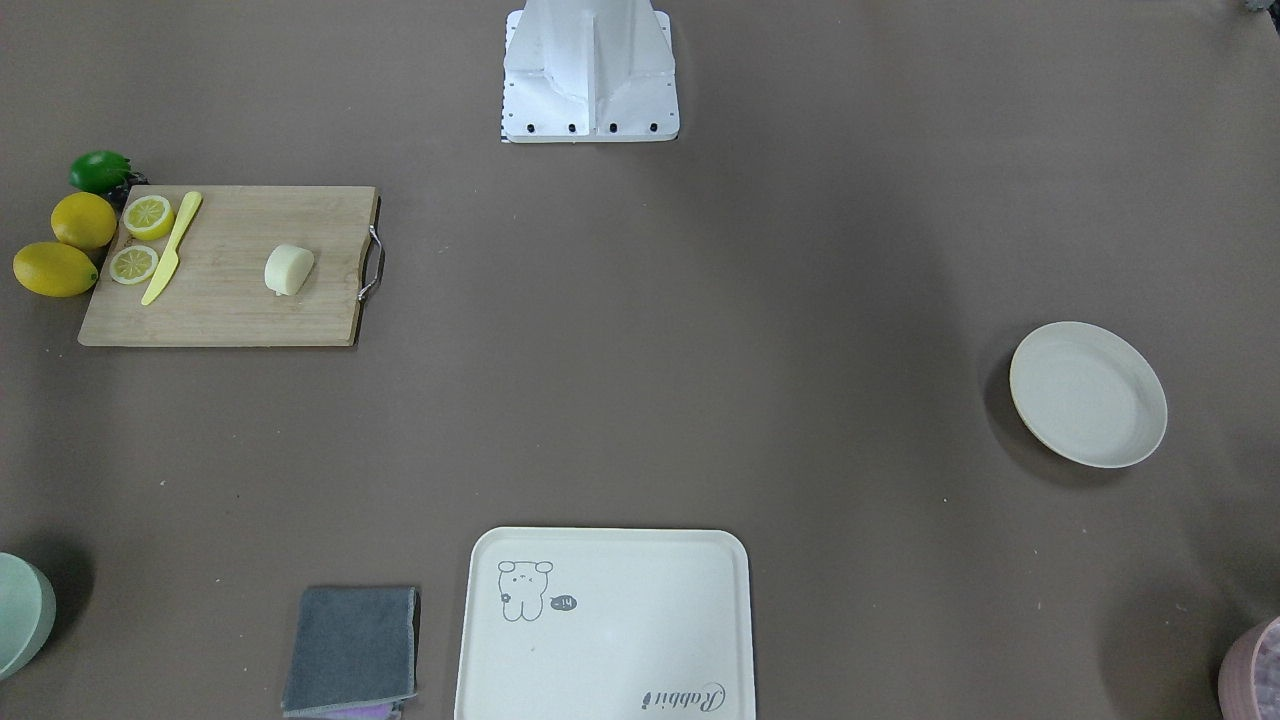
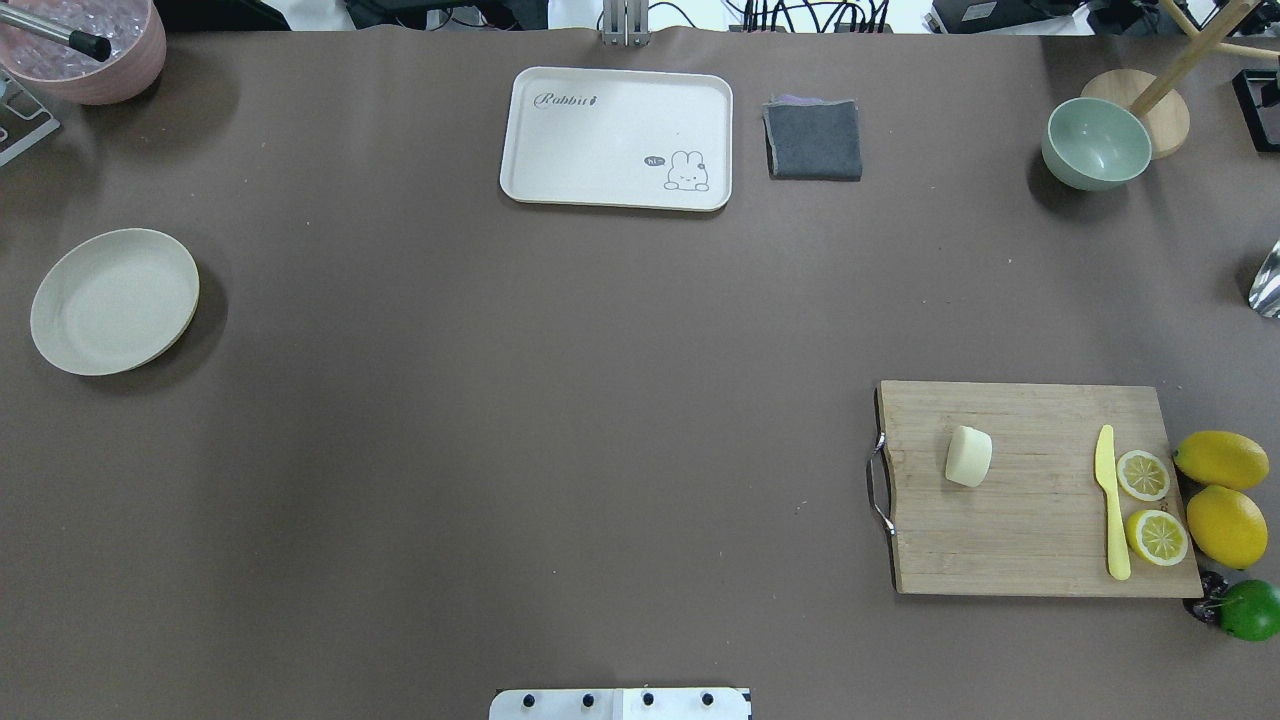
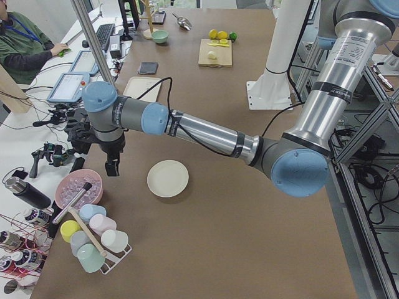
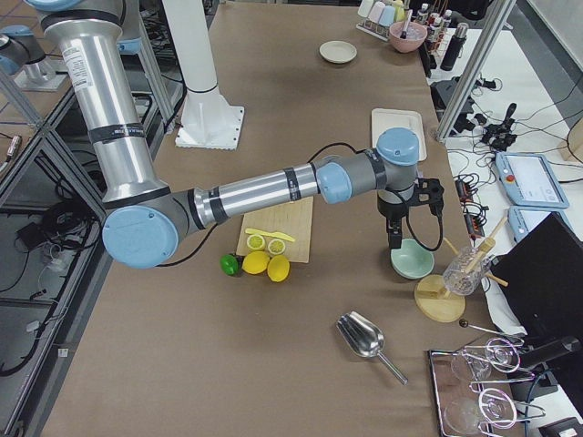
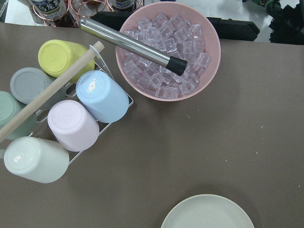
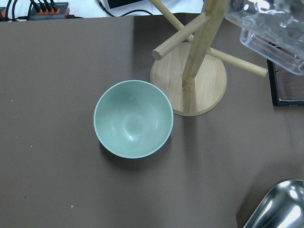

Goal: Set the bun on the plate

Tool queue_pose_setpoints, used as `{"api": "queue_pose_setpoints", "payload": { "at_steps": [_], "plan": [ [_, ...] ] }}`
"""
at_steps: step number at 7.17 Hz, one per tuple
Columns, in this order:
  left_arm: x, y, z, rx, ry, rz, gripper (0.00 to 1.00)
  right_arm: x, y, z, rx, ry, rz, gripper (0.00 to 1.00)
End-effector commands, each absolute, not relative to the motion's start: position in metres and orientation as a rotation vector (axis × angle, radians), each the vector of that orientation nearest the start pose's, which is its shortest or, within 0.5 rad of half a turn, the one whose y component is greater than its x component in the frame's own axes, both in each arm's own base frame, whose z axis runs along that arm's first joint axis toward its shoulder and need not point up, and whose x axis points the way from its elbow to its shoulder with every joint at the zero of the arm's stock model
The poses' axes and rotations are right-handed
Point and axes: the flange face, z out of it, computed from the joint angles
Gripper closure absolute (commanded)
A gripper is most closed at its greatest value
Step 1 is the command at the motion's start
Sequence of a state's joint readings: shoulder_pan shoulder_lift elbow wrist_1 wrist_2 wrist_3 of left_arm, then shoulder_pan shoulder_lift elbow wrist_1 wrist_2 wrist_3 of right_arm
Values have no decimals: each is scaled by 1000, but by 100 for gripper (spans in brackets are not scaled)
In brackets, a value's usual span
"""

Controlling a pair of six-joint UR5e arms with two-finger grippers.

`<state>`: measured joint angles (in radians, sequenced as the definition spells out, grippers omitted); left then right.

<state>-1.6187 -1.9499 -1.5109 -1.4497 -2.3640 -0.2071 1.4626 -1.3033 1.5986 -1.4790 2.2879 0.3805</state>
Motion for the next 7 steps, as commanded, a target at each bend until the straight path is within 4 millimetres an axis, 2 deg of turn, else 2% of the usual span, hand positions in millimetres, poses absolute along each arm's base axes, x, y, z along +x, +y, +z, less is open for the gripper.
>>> {"api": "queue_pose_setpoints", "payload": {
  "at_steps": [1, 2, 3, 4, 7],
  "plan": [
    [-96, -626, 484, 122, 806, -169, 2, 2, -612, 489, 191, -775, 119, 0],
    [-95, -615, 473, 144, 823, -158, 2, 2, -613, 490, 188, -774, 120, 0],
    [-93, -607, 474, 148, 852, -149, 2, 2, -611, 491, 189, -776, 119, 0],
    [-92, -606, 468, 164, 856, -142, 2, 3, -608, 494, 185, -775, 123, 0],
    [-89, -605, 466, 207, 897, -85, 2, 11, -602, 502, 178, -772, 139, 0]
  ]
}}
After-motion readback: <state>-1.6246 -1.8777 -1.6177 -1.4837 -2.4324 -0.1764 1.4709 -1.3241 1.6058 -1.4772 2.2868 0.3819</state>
